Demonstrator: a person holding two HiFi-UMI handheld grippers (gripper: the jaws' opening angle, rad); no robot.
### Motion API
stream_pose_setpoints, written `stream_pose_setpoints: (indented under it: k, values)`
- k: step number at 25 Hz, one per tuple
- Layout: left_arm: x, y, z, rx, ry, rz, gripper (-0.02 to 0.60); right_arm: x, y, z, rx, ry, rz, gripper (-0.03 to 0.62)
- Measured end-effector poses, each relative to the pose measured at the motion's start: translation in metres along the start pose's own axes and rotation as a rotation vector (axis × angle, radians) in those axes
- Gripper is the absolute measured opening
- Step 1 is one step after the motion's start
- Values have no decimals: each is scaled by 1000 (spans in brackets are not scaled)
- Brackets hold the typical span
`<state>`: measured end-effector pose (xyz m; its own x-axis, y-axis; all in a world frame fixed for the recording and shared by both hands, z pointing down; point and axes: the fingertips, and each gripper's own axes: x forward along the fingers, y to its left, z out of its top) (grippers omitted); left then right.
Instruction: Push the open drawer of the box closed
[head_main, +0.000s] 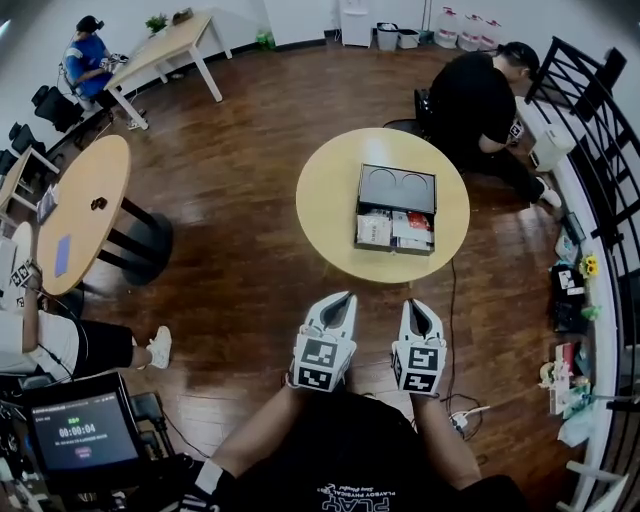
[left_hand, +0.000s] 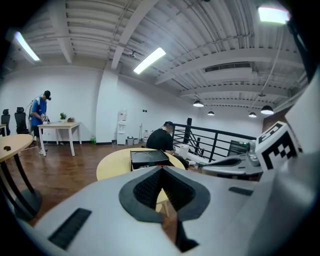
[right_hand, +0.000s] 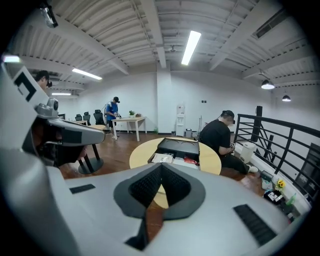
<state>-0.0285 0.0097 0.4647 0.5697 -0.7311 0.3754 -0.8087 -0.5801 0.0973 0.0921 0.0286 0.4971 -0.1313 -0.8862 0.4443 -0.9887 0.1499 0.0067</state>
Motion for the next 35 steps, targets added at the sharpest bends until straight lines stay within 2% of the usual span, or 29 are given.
stream_pose_setpoints:
  k: [3,10,16,24,29,35]
  values:
    - [14,16,4,-11,9,-15,-3,19,2,2,-3,29,-12,5]
    - [41,54,12,-25,31,-48,-3,64,15,31,3,22,-20,5]
    - [68,101,27,-34,35,-77,-3,112,32,49,11,33,-44,5]
    - [63,84,29,-66,36,-106,-3,90,23,46,16,52,-76,5]
    - [64,69,30,-71,70,-133,-3,80,12,42,30,74,-86,5]
    - [90,79,30,-66,69,-109,-3,105,6,27,29,114,-62,5]
